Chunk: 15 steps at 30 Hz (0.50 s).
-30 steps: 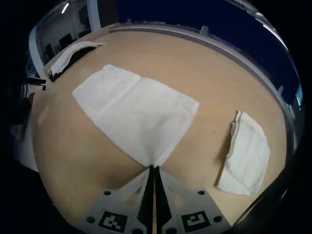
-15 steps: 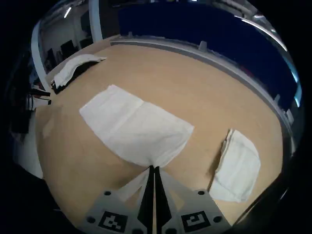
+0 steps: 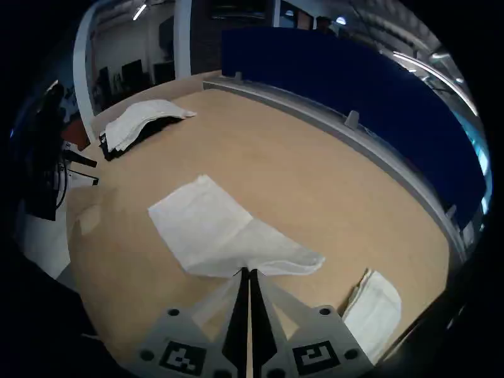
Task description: Fold towel
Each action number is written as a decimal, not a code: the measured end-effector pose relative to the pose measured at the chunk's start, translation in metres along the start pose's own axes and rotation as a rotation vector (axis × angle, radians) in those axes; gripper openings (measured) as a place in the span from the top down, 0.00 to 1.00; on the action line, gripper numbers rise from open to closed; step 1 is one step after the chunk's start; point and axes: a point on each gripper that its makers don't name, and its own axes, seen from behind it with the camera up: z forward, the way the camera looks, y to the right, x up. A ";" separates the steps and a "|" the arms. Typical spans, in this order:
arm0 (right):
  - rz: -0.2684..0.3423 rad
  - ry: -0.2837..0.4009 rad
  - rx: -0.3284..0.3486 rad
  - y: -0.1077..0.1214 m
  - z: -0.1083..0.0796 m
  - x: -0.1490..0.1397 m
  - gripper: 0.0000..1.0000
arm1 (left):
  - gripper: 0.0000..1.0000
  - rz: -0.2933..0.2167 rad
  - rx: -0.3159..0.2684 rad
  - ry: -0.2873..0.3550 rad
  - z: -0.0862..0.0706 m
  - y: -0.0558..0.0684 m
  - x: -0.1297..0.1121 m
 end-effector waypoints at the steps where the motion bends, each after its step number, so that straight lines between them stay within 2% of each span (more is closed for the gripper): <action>1: -0.005 0.000 0.002 -0.001 0.001 0.002 0.99 | 0.04 -0.001 0.000 0.001 -0.001 0.000 0.000; 8: -0.054 0.017 0.030 -0.011 0.013 0.030 0.99 | 0.04 -0.009 0.005 0.006 -0.002 -0.004 -0.001; 15: -0.131 0.043 0.098 -0.046 0.037 0.068 0.99 | 0.04 -0.018 0.009 0.015 -0.004 -0.007 -0.003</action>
